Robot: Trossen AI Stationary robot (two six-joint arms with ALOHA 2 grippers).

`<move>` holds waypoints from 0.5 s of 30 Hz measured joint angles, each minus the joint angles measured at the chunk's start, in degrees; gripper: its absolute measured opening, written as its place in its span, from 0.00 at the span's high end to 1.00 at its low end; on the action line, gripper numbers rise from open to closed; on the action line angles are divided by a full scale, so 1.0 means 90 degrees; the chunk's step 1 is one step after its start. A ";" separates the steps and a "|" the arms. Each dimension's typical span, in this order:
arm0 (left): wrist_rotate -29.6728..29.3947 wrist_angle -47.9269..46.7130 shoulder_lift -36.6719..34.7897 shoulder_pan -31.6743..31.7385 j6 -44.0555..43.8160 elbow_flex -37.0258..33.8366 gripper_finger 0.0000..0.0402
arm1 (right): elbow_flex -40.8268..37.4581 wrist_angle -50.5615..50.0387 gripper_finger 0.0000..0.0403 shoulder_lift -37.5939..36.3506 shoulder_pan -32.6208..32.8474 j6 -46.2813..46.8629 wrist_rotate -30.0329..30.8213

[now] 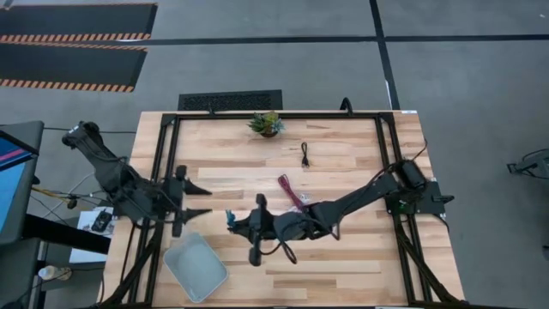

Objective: Pick and place USB-C Cables
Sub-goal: Put the blue charger cable into the gray bin

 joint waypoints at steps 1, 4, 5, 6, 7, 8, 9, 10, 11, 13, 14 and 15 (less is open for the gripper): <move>-0.0146 -0.0171 -0.0012 0.0000 0.0017 0.0131 0.46 | 0.0011 0.0116 0.96 0.0097 -0.0010 0.0048 -0.0001; -0.0571 -0.0353 -0.0098 0.0002 0.0093 0.0415 0.46 | 0.0382 0.0496 0.96 0.0650 -0.0036 0.0164 -0.0163; -0.0692 -0.0361 -0.0127 0.0004 0.0133 0.0456 0.46 | 0.0563 0.0412 0.96 0.0793 -0.0040 0.0184 -0.0168; -0.0764 -0.0387 -0.0160 0.0005 0.0140 0.0487 0.46 | 0.0825 0.0384 0.96 0.0969 -0.0034 0.0184 -0.0233; -0.0784 -0.0391 -0.0184 0.0004 0.0142 0.0509 0.46 | 0.1095 0.0375 0.96 0.1159 -0.0025 0.0184 -0.0361; -0.0790 -0.0388 -0.0219 0.0002 0.0142 0.0513 0.46 | 0.1390 0.0255 0.96 0.1357 -0.0010 0.0186 -0.0443; -0.0788 -0.0400 -0.0260 0.0002 0.0142 0.0513 0.46 | 0.1703 0.0156 0.96 0.1581 -0.0009 0.0182 -0.0557; -0.0790 -0.0401 -0.0292 0.0002 0.0129 0.0513 0.46 | 0.2010 -0.0053 0.96 0.1788 -0.0009 0.0155 -0.0665; -0.0795 -0.0412 -0.0313 0.0002 0.0084 0.0513 0.46 | 0.2325 -0.0268 0.96 0.2015 -0.0010 0.0140 -0.0746; -0.0791 -0.0430 -0.0343 0.0002 -0.0012 0.0513 0.46 | 0.3006 -0.0686 0.96 0.2432 -0.0024 0.0140 -0.0884; -0.0789 -0.0431 -0.0355 0.0002 -0.0050 0.0513 0.46 | 0.3341 -0.0893 0.96 0.2615 -0.0029 0.0135 -0.0942; -0.0792 -0.0431 -0.0366 0.0002 -0.0084 0.0513 0.46 | 0.3672 -0.1122 0.96 0.2767 -0.0036 0.0138 -0.1011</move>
